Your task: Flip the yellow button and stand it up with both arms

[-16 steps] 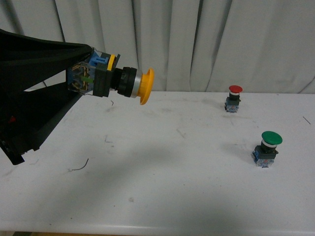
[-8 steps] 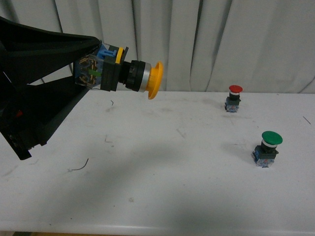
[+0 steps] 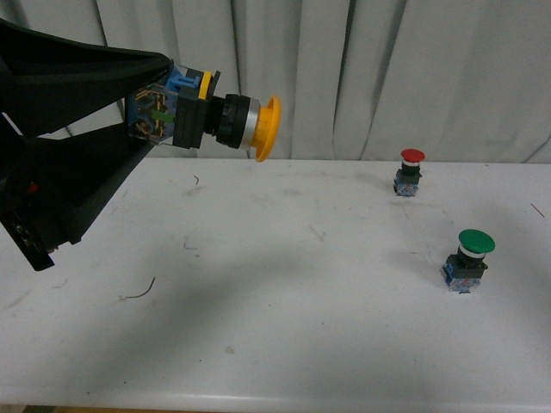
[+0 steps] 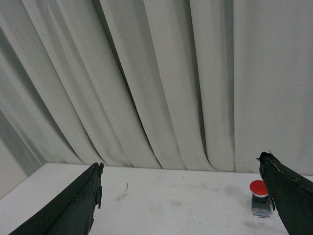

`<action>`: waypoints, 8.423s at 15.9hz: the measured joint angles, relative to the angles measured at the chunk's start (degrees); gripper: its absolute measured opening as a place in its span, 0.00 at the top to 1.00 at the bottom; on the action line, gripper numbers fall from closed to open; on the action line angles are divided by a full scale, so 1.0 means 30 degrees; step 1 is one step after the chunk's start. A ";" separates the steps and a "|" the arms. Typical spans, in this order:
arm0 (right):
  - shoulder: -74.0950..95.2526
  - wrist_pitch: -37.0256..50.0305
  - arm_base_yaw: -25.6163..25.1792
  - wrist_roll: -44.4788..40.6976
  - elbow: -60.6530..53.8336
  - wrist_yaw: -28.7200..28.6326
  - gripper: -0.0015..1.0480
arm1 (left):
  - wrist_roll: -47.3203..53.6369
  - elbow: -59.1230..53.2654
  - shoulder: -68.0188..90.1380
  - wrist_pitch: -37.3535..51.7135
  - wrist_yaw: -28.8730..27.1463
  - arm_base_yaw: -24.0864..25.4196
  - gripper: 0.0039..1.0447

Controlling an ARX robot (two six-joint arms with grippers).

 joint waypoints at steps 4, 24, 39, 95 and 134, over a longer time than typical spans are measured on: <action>0.0262 0.1341 0.0954 0.1785 0.0124 -0.1013 0.06 | 0.0000 0.0000 0.0051 0.0007 0.0022 0.0153 0.67; 0.6302 0.7978 0.3971 2.3132 -0.2790 -0.3854 0.06 | 0.0146 0.0015 0.0102 0.0007 0.0109 0.0109 0.67; 0.7264 0.7971 0.7045 2.3190 -0.0546 -0.2761 0.06 | 0.0160 0.0015 0.0109 0.0007 0.0226 0.0146 0.67; 0.7665 0.7905 0.6615 2.3154 0.0466 -0.2455 0.67 | 2.2695 -0.6375 -2.8684 -2.4567 -0.9027 0.4371 0.97; 1.7092 -1.3107 -0.0080 -0.2317 1.5737 0.8196 0.67 | 2.2717 -0.6375 -2.8684 -2.4582 -0.9027 0.4371 0.06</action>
